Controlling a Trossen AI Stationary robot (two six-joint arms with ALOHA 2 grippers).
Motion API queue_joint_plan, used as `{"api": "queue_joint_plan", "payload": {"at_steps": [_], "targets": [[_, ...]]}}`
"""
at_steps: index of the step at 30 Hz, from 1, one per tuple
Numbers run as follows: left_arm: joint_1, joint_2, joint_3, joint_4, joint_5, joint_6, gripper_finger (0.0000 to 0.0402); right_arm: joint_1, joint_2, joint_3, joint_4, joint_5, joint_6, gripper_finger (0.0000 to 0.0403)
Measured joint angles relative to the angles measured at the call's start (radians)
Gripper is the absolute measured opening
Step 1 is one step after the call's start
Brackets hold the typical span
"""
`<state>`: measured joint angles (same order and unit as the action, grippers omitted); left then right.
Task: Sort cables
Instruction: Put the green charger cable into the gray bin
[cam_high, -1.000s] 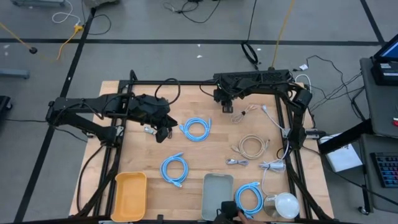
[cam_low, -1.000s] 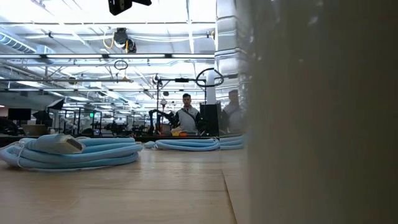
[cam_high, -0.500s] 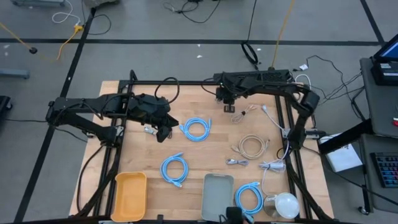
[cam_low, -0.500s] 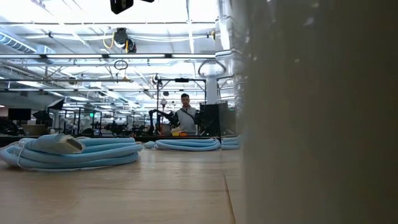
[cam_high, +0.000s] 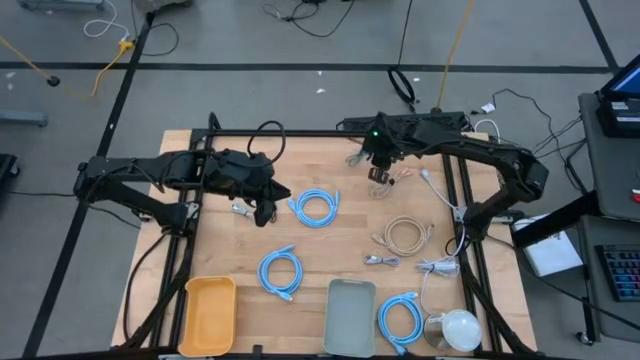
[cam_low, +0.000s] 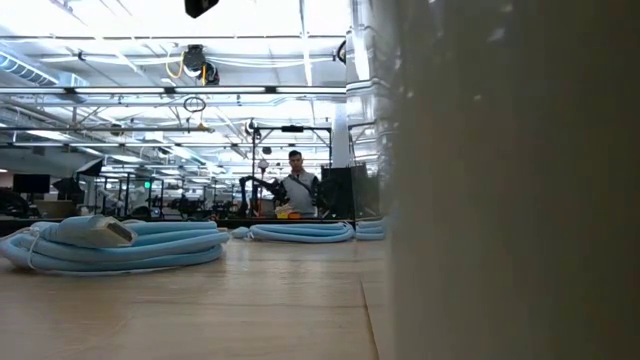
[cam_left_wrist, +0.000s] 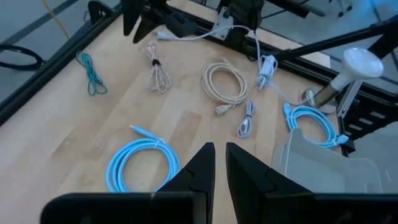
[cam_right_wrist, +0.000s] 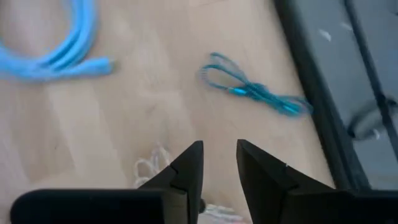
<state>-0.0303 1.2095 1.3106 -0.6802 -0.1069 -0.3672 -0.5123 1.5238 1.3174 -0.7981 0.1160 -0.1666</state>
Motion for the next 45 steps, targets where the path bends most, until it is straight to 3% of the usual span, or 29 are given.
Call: {"api": "queue_joint_plan", "payload": {"at_steps": [3, 5, 6, 9, 12, 18, 24, 32, 38, 45], "targets": [[0.000, 0.000, 0.000, 0.002, -0.008, 0.003, 0.0042, -0.009, -0.017, 0.000, 0.094, 0.230, 0.136, 0.0089], [0.000, 0.000, 0.000, 0.006, -0.009, 0.006, 0.0042, -0.028, -0.020, 0.000, 0.218, 0.379, 0.119, 0.0085], [0.000, 0.000, 0.000, 0.008, -0.009, 0.006, 0.0042, -0.050, -0.021, 0.000, 0.290, 0.389, 0.060, 0.0083], [0.001, 0.000, 0.000, 0.009, -0.007, 0.005, 0.0042, -0.155, -0.013, 0.002, 0.394, 0.224, -0.109, 0.0075], [0.001, 0.000, 0.000, 0.009, -0.006, -0.002, 0.0042, -0.256, 0.044, 0.002, 0.323, 0.167, -0.173, 0.0068], [0.001, 0.000, 0.000, -0.020, 0.019, -0.002, 0.0042, -0.398, 0.179, -0.001, 0.180, -0.032, -0.153, 0.0075], [0.011, 0.000, 0.000, -0.054, 0.020, 0.018, 0.0042, -0.326, 0.238, 0.000, 0.235, -0.068, -0.295, 0.0112], [0.037, 0.000, 0.000, -0.079, 0.023, 0.046, 0.0042, -0.183, 0.316, 0.000, 0.162, -0.065, -0.373, 0.0159], [0.037, 0.000, 0.000, -0.079, 0.033, 0.068, 0.0042, -0.121, 0.391, 0.015, 0.157, -0.038, -0.447, 0.0166], [0.035, 0.000, 0.000, -0.081, 0.057, 0.051, 0.0042, -0.136, 0.405, 0.019, 0.198, -0.041, -0.480, 0.0160]]}}
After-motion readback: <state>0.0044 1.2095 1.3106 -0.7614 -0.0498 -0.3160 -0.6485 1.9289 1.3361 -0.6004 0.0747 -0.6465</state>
